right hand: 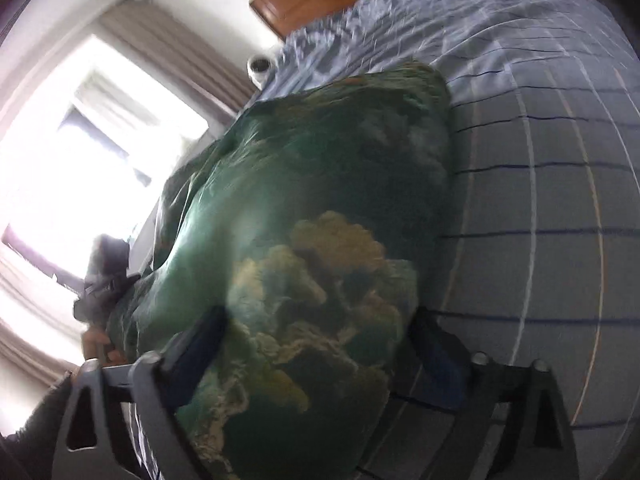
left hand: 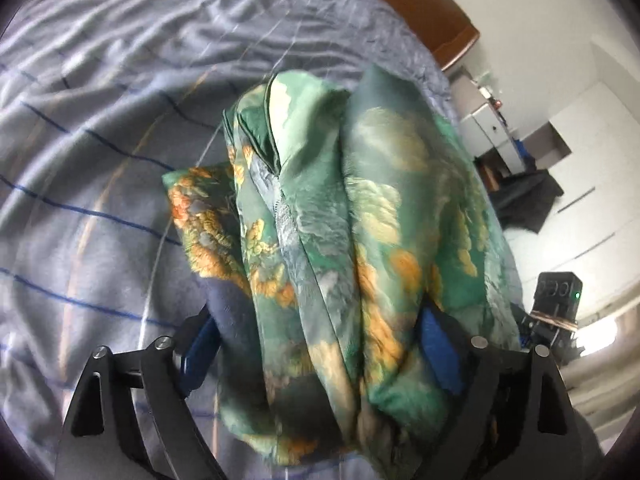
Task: Fold large clothes
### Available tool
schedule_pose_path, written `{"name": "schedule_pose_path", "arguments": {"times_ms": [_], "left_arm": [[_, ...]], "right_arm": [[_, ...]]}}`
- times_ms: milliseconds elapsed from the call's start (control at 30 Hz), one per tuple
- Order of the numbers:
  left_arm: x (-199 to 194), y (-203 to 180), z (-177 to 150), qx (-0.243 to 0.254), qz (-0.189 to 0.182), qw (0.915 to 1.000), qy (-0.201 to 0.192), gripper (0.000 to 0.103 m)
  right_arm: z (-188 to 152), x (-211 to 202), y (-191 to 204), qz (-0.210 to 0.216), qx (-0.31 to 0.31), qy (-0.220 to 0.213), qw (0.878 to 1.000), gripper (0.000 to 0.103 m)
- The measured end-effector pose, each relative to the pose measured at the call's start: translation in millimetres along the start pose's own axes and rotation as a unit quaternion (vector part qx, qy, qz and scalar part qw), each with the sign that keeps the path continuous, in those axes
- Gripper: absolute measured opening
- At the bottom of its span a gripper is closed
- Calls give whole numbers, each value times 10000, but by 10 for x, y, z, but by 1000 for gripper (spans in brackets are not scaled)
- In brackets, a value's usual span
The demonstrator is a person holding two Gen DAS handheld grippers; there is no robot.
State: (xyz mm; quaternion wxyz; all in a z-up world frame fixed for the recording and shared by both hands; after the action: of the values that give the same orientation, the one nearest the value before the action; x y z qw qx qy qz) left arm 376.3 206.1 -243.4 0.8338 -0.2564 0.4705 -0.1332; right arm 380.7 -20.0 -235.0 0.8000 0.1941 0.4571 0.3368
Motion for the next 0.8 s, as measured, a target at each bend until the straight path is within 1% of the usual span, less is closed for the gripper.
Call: {"name": "schedule_pose_path", "arguments": {"times_ms": [67,100,133,167,200,233,267,300,333,367,400,433,467,500,533,567,600,633,700,733,800], "left_arm": [[-253,-42,-53,316,335,9986,-259,89],[-400,-106,-67,573,594,9954,-495,91],[-603,-199,-110,948,996,9873,-791,93],[-744,-289,-134,1213,1341,9782,-1022,97],[-840,-354,-168,1380,1608,9697,-1215,101],[-1013,-471,-228,1572,2009,9540,-1573,101],[-1170,-600,-298,1692,2285,9394,-1914,103],[-1252,-675,-301,1746,2417,9307,-2121,103],[-1389,-803,-386,1774,2612,9183,-2388,103],[-1463,-878,-446,1757,2703,9126,-2516,103],[-1528,-962,-528,1696,2754,9094,-2616,103],[-1580,-1044,-629,1607,2765,9090,-2673,103],[-1620,-1110,-729,1509,2773,9094,-2710,103],[-1588,-1129,-716,1451,2792,9097,-2710,103],[-1619,-1190,-797,1410,2812,9098,-2706,103],[-1649,-1256,-867,1429,2832,9089,-2708,103],[-1673,-1330,-882,1468,2852,9074,-2714,103],[-1686,-1356,-927,1500,2883,9067,-2690,103],[-1648,-1474,-990,1559,2907,9095,-2531,103],[-1660,-1514,-1035,1576,2877,9105,-2519,103],[-1663,-1590,-1120,1611,2847,9102,-2541,103]], "right_arm": [[-68,-151,-11,-15,76,-141,9999,96],[-104,-263,-2,-123,-5,-226,9997,96],[-136,-392,23,-333,-211,-332,9987,96],[-120,-485,30,-554,-422,-426,9967,96],[-157,-639,100,-825,-716,-559,9924,96],[-193,-807,198,-1074,-1038,-734,9861,96],[-188,-910,236,-1274,-1260,-881,9799,96],[-205,-1037,317,-1467,-1469,-1041,9727,96],[-223,-1185,405,-1619,-1655,-1206,9653,96],[-287,-1350,522,-1771,-1803,-1355,9580,96],[-354,-1503,633,-1893,-1909,-1482,9517,96],[-388,-1625,710,-1943,-1964,-1593,9478,96],[-407,-1727,759,-1954,-1967,-1663,9463,96],[-438,-1819,788,-1965,-1934,-1724,9457,96],[-489,-1899,812,-2006,-1852,-1745,9460,96],[-442,-1912,801,-2062,-1792,-1742,9461,96],[-475,-1972,799,-2126,-1752,-1761,9450,96],[-515,-2044,810,-2264,-1743,-1795,9414,96],[-517,-2121,874,-2482,-1805,-1920,9322,96],[-552,-2203,932,-2580,-1886,-2029,9256,96],[-664,-2348,1091,-2667,-1978,-2169,9180,96]]}}
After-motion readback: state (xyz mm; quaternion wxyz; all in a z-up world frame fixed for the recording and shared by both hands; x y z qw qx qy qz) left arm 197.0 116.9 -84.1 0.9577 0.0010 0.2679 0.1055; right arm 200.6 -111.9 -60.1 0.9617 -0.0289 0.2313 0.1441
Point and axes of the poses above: each gripper's, at about its wrist camera, not at the fingertips, and x roughly the way its jaws point, y to its left, z to its top, the point moved 10 cm from there along x, roughly the way its jaws point
